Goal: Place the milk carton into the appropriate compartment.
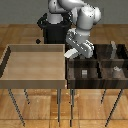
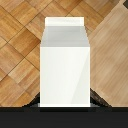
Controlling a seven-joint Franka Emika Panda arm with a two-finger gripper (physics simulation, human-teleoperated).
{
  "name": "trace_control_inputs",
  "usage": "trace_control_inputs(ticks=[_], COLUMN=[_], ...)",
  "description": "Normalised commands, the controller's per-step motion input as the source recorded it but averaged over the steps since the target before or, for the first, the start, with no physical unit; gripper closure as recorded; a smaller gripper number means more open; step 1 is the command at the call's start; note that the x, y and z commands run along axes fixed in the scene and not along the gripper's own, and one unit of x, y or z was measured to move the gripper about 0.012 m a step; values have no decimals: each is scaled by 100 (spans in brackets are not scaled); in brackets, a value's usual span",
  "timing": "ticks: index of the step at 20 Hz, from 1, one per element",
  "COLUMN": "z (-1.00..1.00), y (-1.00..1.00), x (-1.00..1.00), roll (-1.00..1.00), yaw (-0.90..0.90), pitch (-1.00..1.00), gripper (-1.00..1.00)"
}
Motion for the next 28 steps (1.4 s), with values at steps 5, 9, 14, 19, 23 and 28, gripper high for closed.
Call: trace_control_inputs(ticks=[5, 9, 14, 19, 23, 28], z=[0, 0, 0, 0, 0, 0], y=[0, 0, 80, -20, -50, 0], x=[-100, -100, 0, 0, -25, -100], roll=[0, 0, 0, 0, 0, 0], yaw=[0, 0, 0, 0, 0, 0], pitch=[0, 0, 0, 0, 0, 0], gripper=[100, 100, 100, 100, 100, 100])
